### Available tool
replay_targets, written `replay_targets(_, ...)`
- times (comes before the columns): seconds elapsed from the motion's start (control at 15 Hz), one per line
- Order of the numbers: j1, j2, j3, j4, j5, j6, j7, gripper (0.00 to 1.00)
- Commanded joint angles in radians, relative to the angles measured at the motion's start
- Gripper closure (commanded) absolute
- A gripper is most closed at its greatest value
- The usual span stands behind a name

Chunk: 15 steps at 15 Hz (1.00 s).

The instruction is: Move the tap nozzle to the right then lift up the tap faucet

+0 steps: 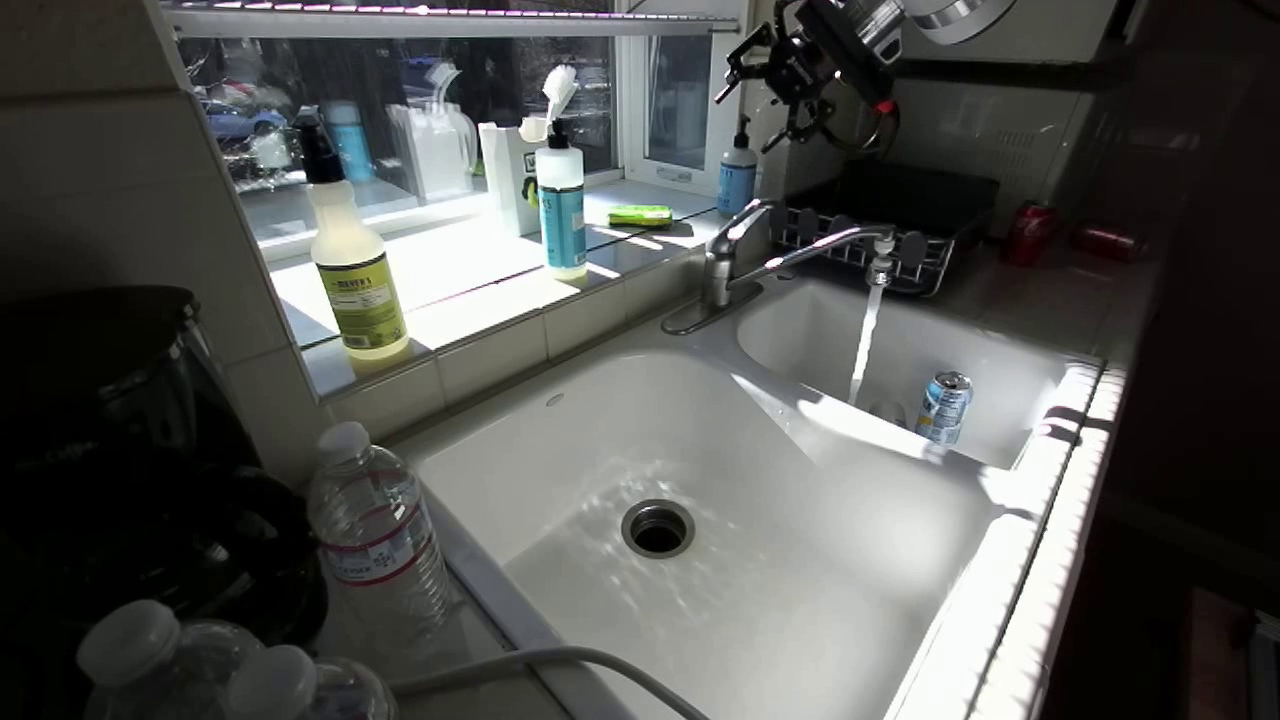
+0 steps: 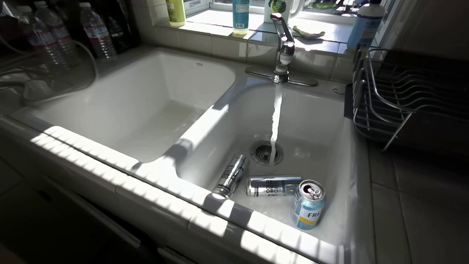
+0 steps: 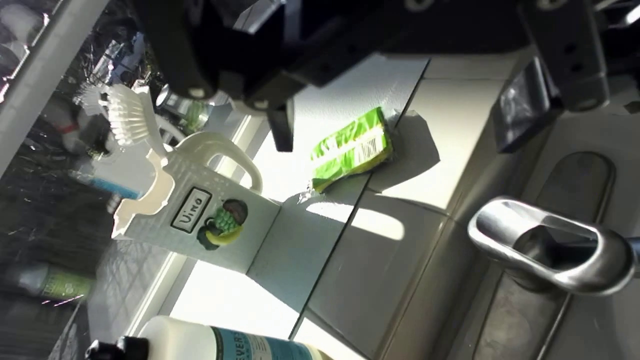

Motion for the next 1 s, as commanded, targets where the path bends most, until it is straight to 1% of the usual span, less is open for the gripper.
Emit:
replay_targets(0.0, 0.008, -0.024, -0.009, 0.061, -0.136, -0.109, 0.029, 0.0)
replay_targets(0.27, 0.011, -0.045, -0.01, 0.095, -0.269, -0.261, 0.005, 0.0)
replay_targets(0.33, 0.015, -0.052, -0.015, 0.099, -0.323, -0.309, -0.006, 0.0)
replay_targets(0.47, 0.014, -0.068, -0.011, 0.106, -0.378, -0.399, -0.051, 0.0)
replay_targets(0.6, 0.011, -0.093, 0.0, 0.086, -0.415, -0.453, -0.129, 0.0)
replay_targets(0.8, 0.017, -0.135, 0.007, 0.056, -0.476, -0.497, -0.248, 0.0)
replay_targets(0.93, 0.024, -0.177, 0.009, 0.013, -0.531, -0.493, -0.327, 0.0)
